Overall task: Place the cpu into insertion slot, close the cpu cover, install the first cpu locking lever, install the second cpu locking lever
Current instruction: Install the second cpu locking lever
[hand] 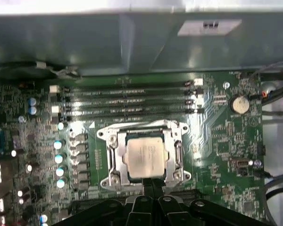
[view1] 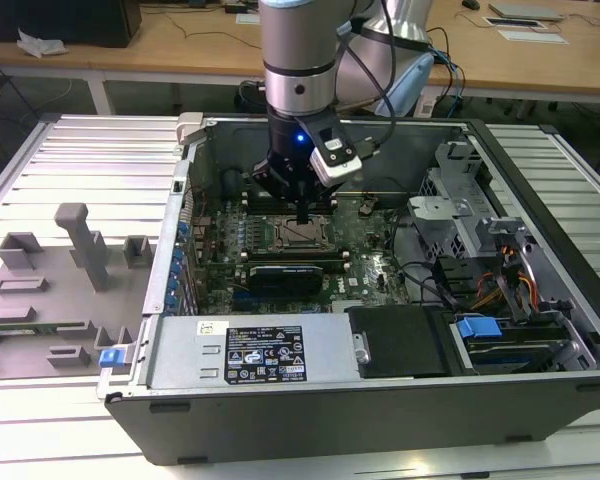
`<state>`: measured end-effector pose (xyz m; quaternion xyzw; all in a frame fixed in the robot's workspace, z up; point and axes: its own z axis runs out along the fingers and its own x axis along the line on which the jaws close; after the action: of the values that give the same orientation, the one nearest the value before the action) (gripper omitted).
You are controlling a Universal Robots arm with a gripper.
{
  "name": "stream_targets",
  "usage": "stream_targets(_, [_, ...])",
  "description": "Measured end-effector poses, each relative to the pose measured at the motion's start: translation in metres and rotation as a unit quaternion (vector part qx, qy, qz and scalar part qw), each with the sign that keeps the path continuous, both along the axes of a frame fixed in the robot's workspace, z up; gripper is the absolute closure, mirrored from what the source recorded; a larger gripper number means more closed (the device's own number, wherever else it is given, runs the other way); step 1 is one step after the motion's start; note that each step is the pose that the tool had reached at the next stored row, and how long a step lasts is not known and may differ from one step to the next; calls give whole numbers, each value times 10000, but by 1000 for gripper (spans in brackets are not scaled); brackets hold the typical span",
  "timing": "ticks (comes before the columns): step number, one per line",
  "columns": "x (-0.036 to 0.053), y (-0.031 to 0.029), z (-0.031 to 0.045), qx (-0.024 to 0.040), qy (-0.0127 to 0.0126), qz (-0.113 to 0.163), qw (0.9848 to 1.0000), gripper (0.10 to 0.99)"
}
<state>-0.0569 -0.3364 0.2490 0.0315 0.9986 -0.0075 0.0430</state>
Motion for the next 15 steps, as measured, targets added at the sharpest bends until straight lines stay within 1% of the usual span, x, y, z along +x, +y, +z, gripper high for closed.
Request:
stream_targets(2, [-7, -89, 0, 2, 0, 1, 10000, 980])
stream_targets(3, [-8, -114, 0, 6, 0, 0, 10000, 980])
stream_targets(4, [-10, -154, 0, 14, 0, 0, 10000, 980])
stream_targets(6, [-17, -192, -5, 31, -1, 0, 10000, 980])
stream_targets(8, [-33, -209, -20, 60, -2, 1, 10000, 980])
stream_targets(11, [-72, -217, -68, 140, -2, 33, 9999, 980])
stream_targets(13, [-94, -229, -102, 207, -1, 43, 9998, 980])
stream_targets(15, [-118, -248, -145, 258, -1, 47, 9997, 980])
